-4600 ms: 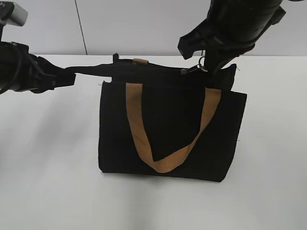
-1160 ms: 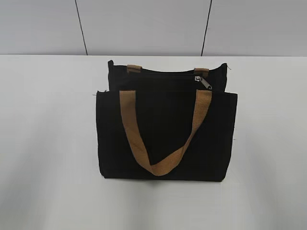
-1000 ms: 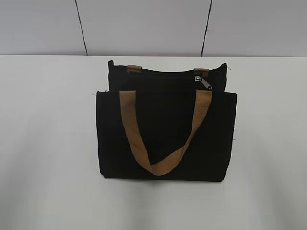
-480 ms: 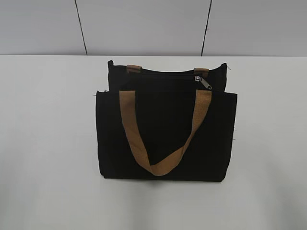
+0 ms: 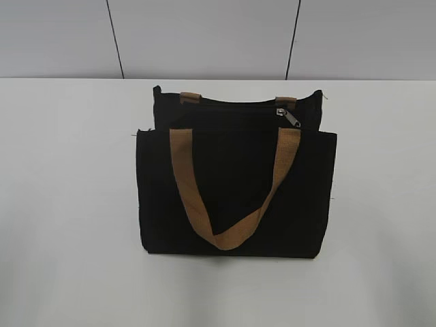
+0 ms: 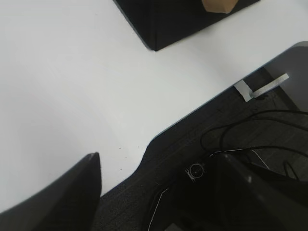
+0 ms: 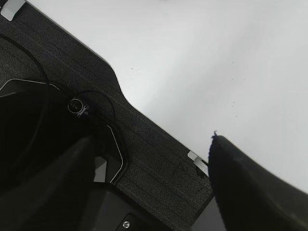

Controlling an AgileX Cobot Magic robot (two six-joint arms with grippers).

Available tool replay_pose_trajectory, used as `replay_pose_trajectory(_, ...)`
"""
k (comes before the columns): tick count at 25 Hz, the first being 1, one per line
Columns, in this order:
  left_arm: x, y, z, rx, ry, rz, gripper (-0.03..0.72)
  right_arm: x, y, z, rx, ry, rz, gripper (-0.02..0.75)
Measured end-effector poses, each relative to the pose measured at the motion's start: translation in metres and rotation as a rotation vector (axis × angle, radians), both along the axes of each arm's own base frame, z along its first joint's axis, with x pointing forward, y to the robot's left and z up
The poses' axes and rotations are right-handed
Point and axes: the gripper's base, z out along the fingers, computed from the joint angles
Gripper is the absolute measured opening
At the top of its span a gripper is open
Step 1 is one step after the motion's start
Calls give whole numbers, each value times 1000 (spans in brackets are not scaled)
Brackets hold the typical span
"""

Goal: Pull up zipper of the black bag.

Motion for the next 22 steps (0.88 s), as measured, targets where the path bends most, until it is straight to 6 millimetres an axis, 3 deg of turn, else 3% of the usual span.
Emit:
replay_pose_trajectory(15, -3, -3, 1, 0, -13, -73, 511, -1, 0, 0, 14, 3, -14, 554)
replay_pose_trajectory(22, -6, 9, 4, -37, -70, 110, 489, -13, -18, 9, 95, -128, -254, 554)
